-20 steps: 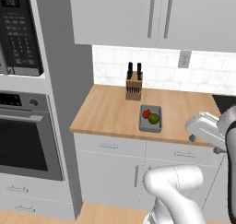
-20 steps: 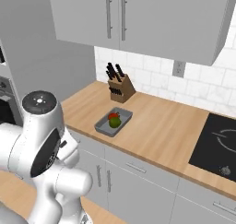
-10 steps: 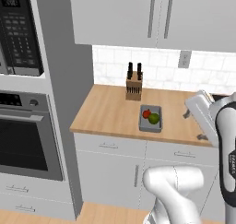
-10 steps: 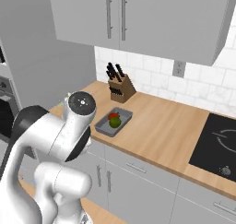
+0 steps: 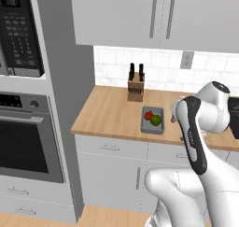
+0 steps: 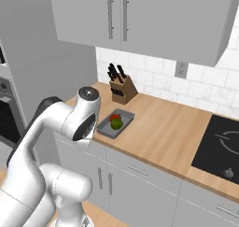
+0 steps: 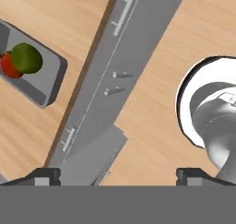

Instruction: Take the meat container that has the shrimp and place it on the second highest rack of the freezer. Then take the vegetable container that has the lime and tomato and place it on the highest rack of the freezer.

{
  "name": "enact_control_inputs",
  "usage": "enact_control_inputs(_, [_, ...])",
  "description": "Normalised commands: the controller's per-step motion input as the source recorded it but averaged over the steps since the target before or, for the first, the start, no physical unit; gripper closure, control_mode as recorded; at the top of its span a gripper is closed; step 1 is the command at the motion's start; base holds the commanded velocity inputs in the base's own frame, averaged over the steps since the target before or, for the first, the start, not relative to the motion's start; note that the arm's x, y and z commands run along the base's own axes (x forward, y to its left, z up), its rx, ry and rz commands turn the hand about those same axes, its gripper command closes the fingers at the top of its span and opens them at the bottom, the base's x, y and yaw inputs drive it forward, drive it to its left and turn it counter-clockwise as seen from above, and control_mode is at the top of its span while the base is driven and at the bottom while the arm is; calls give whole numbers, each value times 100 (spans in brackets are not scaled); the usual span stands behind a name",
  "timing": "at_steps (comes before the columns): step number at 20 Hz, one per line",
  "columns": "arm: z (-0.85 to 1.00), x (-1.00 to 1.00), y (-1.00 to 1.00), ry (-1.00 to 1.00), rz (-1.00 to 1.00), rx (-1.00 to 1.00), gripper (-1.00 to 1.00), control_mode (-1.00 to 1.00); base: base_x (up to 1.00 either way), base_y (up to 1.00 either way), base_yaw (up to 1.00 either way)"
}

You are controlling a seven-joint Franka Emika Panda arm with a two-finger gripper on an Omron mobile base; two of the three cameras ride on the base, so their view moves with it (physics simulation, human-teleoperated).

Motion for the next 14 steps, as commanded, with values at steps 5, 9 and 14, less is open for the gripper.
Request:
enact_control_inputs(5, [-33,39,-17,13,5,0,-100,-100,0,0,0])
enact_control_inputs(9, [-53,39,-3,0,6,2,-100,-100,0,0,0])
enact_control_inputs(14, [-59,63,0,-2,0,-1,-100,-100,0,0,0])
